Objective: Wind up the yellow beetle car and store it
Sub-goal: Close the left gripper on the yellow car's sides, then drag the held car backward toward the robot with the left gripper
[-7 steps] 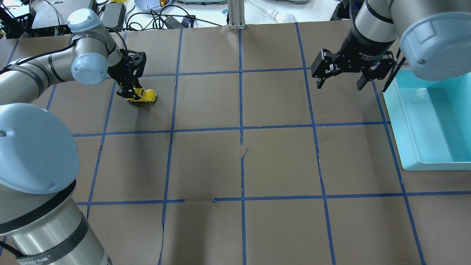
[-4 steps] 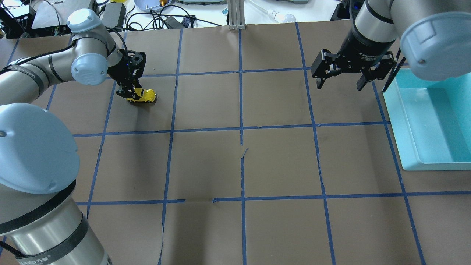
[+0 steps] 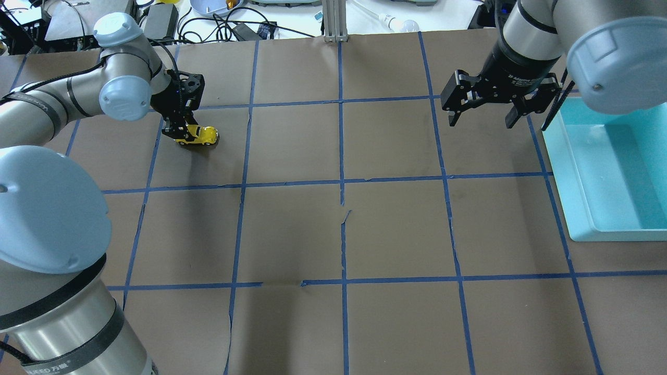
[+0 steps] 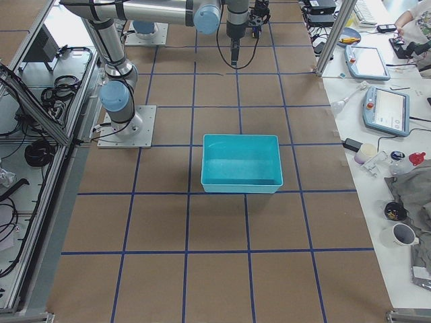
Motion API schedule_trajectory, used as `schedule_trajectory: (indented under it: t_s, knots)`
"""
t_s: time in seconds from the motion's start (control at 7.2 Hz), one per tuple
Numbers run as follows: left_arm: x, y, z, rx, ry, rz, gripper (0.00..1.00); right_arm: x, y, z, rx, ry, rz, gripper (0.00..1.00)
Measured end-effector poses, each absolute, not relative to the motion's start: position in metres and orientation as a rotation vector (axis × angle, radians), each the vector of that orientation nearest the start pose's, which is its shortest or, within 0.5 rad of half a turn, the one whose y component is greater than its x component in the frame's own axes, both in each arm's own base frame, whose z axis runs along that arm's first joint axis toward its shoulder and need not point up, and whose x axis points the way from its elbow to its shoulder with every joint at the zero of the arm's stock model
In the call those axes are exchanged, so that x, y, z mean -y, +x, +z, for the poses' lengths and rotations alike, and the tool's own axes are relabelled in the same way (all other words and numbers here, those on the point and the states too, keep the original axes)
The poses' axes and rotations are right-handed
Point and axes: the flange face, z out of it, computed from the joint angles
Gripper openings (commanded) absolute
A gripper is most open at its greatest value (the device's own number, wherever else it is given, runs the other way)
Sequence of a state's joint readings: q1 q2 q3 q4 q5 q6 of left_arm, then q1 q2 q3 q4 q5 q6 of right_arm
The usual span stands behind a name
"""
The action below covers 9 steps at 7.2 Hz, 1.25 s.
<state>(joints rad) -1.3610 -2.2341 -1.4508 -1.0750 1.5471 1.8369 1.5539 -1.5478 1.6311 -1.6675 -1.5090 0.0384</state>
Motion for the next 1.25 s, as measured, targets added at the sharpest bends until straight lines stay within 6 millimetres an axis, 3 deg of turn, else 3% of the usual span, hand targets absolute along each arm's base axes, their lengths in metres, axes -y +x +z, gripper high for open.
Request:
schedule_trajectory:
  t_s: [0.56,1.25]
  knots:
    - [0.706,0.017,0.191,2.100,-2.269,-0.007,0.05,0.504,0.131,0.456,-3.078,0.085,-0.014,1.00]
    - [0.704,0.047,0.191,2.118,-2.251,-0.004,0.05,0.503,0.132,0.456,-3.079,0.083,-0.011,1.00]
